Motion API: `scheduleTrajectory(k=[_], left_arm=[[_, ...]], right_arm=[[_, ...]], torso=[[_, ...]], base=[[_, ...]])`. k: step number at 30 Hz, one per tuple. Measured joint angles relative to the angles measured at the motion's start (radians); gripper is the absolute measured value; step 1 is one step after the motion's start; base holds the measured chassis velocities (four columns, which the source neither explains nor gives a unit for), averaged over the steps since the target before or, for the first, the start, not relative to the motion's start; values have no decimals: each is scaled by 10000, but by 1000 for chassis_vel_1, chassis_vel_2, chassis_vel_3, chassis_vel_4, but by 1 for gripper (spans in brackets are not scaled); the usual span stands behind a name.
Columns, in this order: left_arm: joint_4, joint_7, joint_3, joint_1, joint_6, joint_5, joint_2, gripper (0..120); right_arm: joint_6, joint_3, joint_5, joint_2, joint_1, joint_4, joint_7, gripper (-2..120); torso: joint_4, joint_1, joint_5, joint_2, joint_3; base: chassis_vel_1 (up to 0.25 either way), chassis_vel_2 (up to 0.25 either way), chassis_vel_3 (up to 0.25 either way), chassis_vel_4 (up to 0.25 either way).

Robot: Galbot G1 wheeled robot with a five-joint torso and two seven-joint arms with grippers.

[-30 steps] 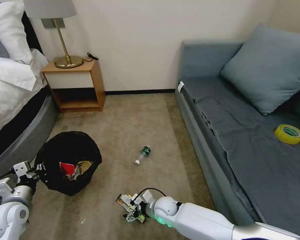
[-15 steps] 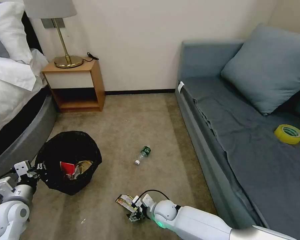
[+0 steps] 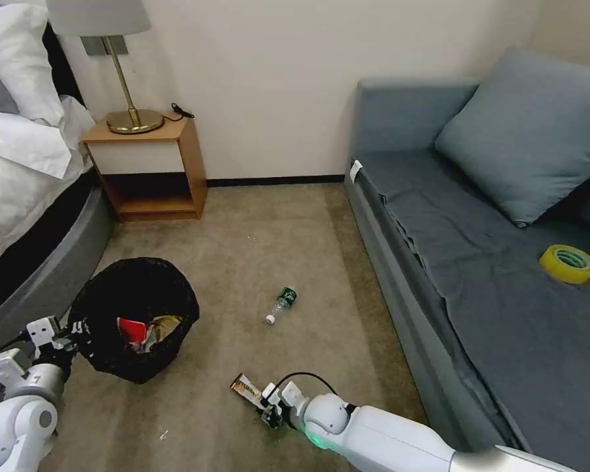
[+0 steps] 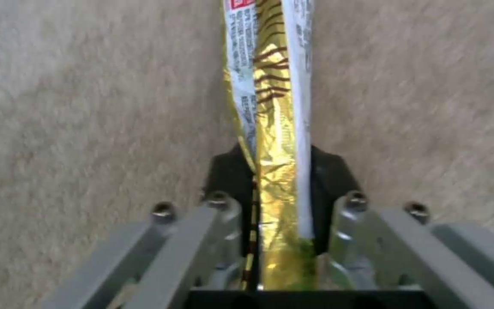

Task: Pick up the trash bin, then pick up the garbage on the floor and place it into the trash bin.

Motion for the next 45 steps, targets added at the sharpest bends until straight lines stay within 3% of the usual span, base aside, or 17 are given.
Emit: scheduleTrajectory(k=[6, 14, 18, 24, 33, 45], left_arm=[[39, 0, 108, -64, 0, 8, -6, 4], [62, -34, 308, -120, 26, 2, -37, 4], [87, -110, 429, -185, 84, -90, -44, 4], [103, -224, 599, -281, 182, -240, -97, 4], [-249, -407, 1078, -276, 355, -442, -248, 4], [-748, -471, 1447, -174, 466, -469, -328, 4]], right_arm=[[1, 281, 294, -311, 170, 557, 205, 0], [-14, 1434, 496, -650, 537, 1315, 539, 0], [46, 2263, 774, -807, 1292, 2401, 1577, 0], [418, 2422, 1212, -694, 2146, 3341, 2017, 0], [1217, 1141, 1869, -361, 3173, 5078, 1731, 0], [1503, -204, 1414, 408, 3411, 4629, 1279, 0]], torso=[[0, 0, 1, 0, 0], [0, 0, 0, 0, 0], [-1, 0, 1, 0, 0], [2, 0, 0, 0, 1], [1, 0, -2, 0, 1], [1, 0, -2, 0, 0]], base=[[0, 0, 0, 0], [0, 0, 0, 0], [0, 0, 0, 0], [0, 0, 0, 0], [0, 0, 0, 0], [0, 0, 0, 0]])
